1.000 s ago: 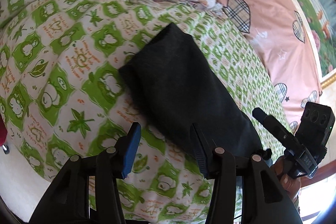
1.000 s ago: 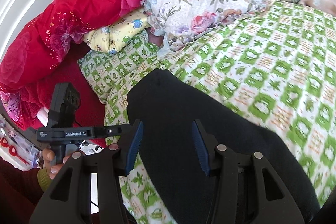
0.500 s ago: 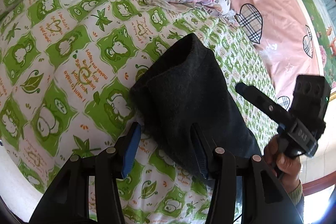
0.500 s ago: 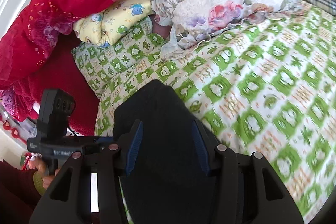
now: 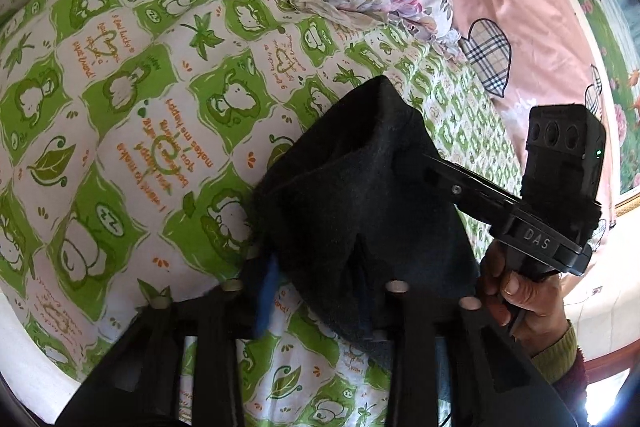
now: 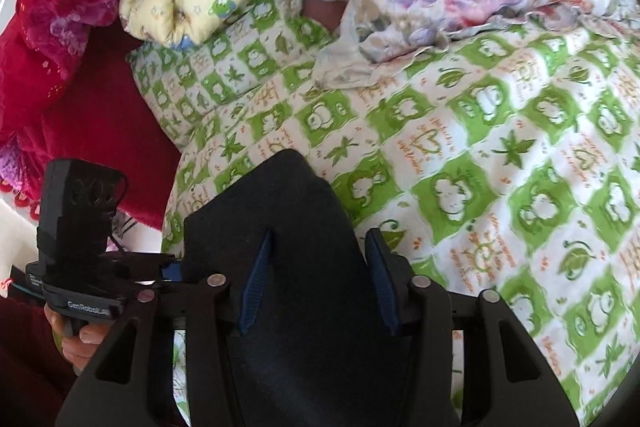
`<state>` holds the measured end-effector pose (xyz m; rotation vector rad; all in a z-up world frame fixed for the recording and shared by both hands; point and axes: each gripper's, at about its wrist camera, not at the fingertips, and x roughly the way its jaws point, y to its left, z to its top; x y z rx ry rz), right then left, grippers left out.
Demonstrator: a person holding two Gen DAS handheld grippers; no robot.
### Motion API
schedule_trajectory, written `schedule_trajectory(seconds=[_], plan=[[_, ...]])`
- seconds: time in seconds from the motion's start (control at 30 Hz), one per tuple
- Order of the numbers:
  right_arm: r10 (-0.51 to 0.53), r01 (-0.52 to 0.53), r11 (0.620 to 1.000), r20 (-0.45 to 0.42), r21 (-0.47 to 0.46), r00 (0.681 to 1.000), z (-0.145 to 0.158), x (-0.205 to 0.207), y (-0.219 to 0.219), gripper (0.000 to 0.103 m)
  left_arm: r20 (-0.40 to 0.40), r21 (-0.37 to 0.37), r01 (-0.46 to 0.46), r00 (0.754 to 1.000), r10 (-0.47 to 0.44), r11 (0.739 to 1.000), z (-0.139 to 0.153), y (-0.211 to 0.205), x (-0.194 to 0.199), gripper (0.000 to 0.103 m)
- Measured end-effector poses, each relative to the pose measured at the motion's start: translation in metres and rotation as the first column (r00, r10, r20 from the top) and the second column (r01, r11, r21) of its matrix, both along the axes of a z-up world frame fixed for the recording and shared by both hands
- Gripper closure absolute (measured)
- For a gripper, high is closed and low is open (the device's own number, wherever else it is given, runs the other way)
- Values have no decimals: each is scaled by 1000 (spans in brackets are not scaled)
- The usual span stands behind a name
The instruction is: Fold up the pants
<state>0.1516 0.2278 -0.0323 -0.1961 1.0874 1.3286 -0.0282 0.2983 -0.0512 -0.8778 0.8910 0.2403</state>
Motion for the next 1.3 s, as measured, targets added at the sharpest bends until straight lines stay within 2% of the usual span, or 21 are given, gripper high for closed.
schedule_trajectory(seconds=[0.1,0.2,0.47,0.57,0.7,1.07,1.3], plan=[[-5,4,1000,25,4,1000,6,-5,-3,76,9,28,6,1000,-7,1000,7,-5,3,81],[-13,12,999,33,38,999,16,-8,-12,80,26,63,21,999,-23,998,20,-13,5,82],[-66,58,985,43,165,997,62,-14,-58,81,103,125,81,990,-94,989,67,-45,9,84],[-89,78,976,48,203,995,75,-17,-80,81,140,126,121,981,-138,985,85,-61,13,84],[-125,107,962,57,251,991,88,-23,-112,82,169,171,178,964,-207,969,105,-89,17,84],[-274,227,893,70,388,959,109,-44,-217,84,220,277,341,887,-405,898,143,-179,25,84],[-368,320,848,36,421,929,103,-54,-289,84,201,324,466,817,-541,823,143,-248,38,84]])
